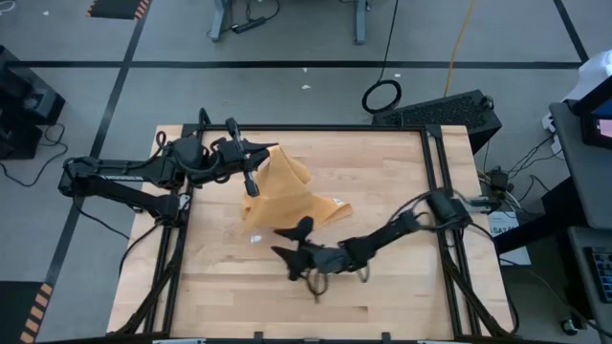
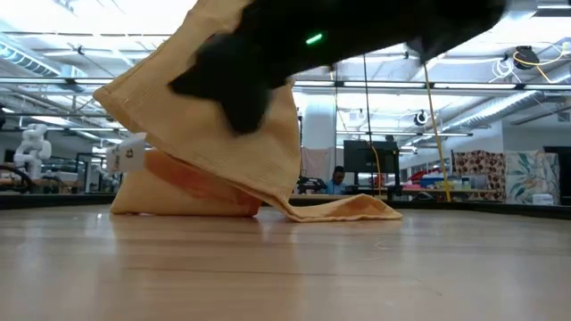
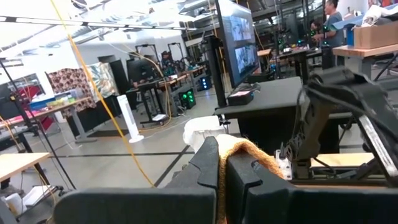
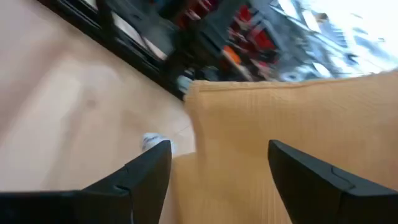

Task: Roll towel
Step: Fold the yellow towel

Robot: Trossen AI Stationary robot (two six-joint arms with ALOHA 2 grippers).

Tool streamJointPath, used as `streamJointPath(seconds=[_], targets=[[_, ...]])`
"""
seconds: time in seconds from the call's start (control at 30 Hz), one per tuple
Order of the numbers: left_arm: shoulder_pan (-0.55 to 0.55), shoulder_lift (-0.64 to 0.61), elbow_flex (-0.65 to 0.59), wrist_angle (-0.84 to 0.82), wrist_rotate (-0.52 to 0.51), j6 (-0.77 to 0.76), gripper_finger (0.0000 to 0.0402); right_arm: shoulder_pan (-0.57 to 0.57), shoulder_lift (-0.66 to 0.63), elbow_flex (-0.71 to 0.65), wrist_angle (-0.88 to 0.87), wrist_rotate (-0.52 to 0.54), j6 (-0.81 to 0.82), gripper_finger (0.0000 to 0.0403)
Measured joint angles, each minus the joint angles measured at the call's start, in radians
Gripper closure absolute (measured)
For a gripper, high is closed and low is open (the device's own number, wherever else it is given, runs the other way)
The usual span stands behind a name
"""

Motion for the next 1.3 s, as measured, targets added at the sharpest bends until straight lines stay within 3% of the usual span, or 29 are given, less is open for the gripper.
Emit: streamJointPath(seconds=[0.13,0.4,0.7,0.83,1.03,1.17,1.3], targets=[[0.0,0.0,0.0,0.0,0.0,0.0,0.0397,-0.014,0.128,0.154,0.004,0.086,-0.125,0.0144],[0.0,0.0,0.0,-0.008,0.0,-0.013,0.0397,-0.033,0.286,0.388,0.002,0.089,-0.208,0.0144],[0.0,0.0,0.0,-0.025,0.001,-0.041,0.0397,-0.091,0.323,0.465,-0.08,0.132,-0.169,0.0154],[0.0,0.0,0.0,-0.025,0.016,-0.042,0.0397,-0.118,0.323,0.465,-0.131,0.14,-0.135,0.021],[0.0,0.0,0.0,-0.043,0.019,-0.045,0.0397,-0.114,0.323,0.465,-0.217,0.196,-0.151,0.0379],[0.0,0.0,0.0,-0.089,0.019,-0.044,0.0397,-0.084,0.308,0.464,-0.321,0.292,-0.183,0.0392],[0.0,0.0,0.0,-0.125,0.013,-0.056,0.0397,-0.045,0.23,0.464,-0.577,0.27,-0.072,0.04]])
